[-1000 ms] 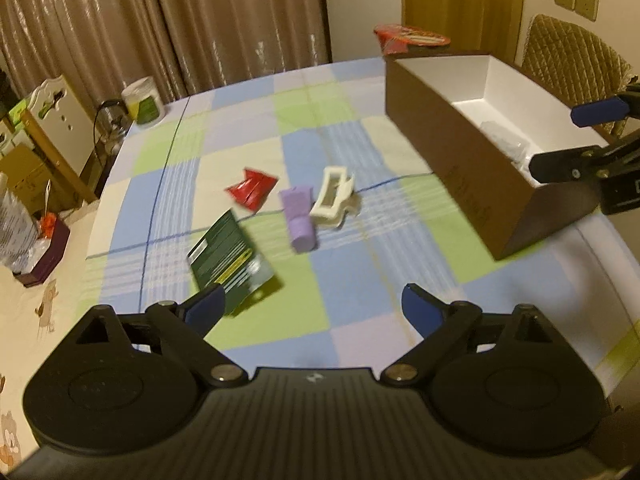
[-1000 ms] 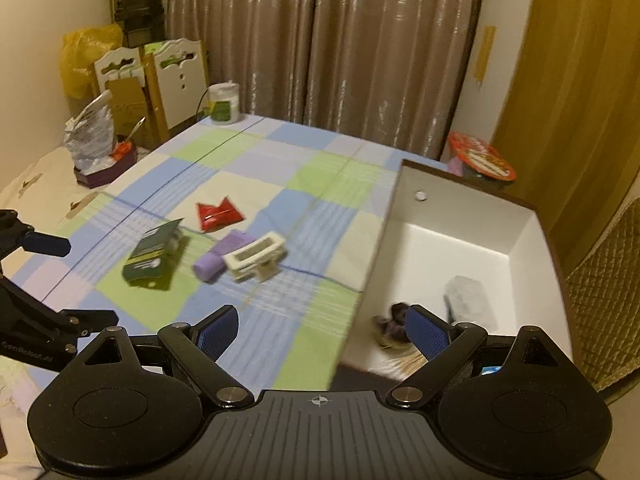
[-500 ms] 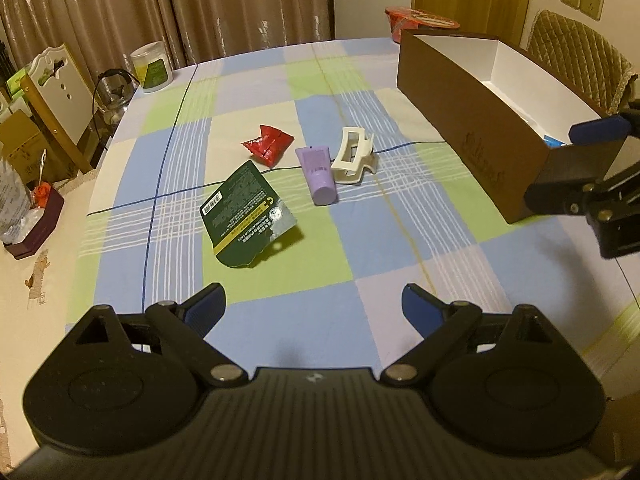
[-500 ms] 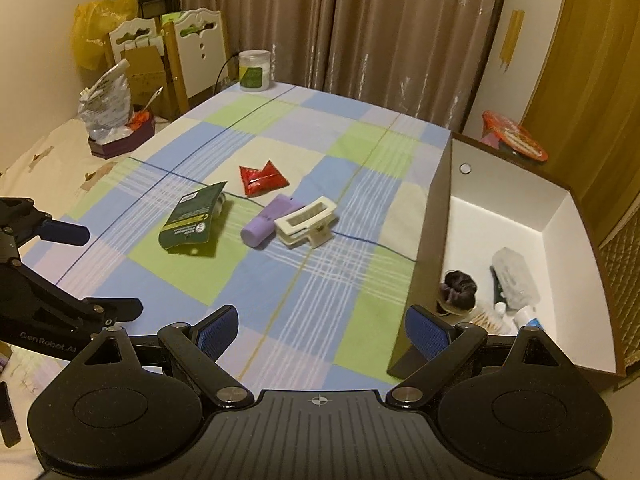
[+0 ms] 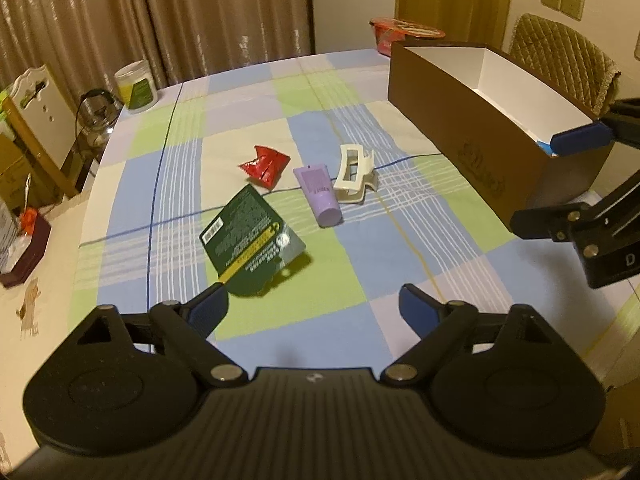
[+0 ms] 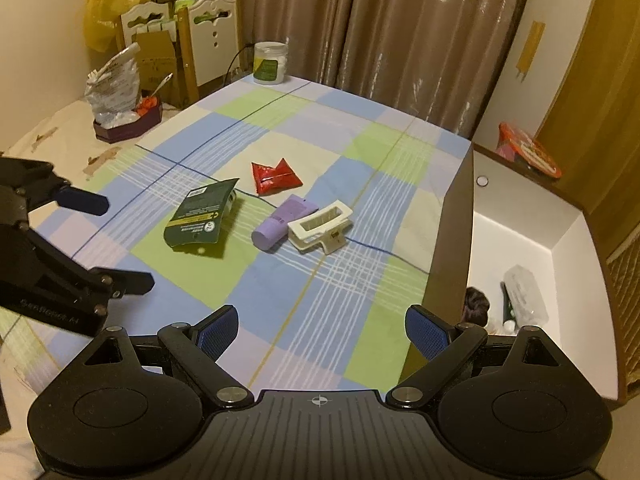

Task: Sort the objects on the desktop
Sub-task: 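Move both open tools back over the remaining items on the table, then grasp the purple tube with the left tool while the right tool grasps the white hair clip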

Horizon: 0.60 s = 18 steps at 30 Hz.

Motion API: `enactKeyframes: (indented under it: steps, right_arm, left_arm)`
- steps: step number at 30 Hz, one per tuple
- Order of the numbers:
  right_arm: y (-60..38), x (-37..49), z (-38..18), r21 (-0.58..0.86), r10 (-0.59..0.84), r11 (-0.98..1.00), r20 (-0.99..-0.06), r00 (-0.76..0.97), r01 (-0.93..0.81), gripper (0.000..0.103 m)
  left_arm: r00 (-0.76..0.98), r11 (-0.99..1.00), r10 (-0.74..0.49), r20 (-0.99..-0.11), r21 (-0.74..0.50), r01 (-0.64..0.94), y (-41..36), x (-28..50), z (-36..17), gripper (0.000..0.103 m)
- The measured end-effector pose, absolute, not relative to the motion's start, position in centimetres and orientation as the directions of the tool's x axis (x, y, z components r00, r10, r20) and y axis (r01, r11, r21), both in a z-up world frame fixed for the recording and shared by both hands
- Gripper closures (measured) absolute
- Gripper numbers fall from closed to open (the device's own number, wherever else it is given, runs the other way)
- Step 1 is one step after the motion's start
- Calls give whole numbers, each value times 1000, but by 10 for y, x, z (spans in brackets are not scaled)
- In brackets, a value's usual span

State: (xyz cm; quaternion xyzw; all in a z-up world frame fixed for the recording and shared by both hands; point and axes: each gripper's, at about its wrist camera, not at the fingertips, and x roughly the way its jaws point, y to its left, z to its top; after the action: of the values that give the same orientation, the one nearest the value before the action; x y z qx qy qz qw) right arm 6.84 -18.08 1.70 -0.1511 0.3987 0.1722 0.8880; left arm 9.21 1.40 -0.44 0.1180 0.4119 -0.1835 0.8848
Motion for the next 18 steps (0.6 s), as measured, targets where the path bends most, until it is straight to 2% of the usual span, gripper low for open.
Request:
enactKeyframes:
  steps: [5,9,18]
  right_arm:
    - [-181,84,15,-164,196,865,-760,620,-474,10]
    - [-182,111,10,-163,236,832,-761,604,-531,10]
    - [-186,170,0,-182,272,775,-769,579,-606,10]
  left_arm:
    - [594,904,-238,-769,49,425,6,116,-10,19]
    - [589,905,-224,-776,58,421,-6,137,-16,34]
    - [575,919,-206,-792,46,392,-30,179,-33,38]
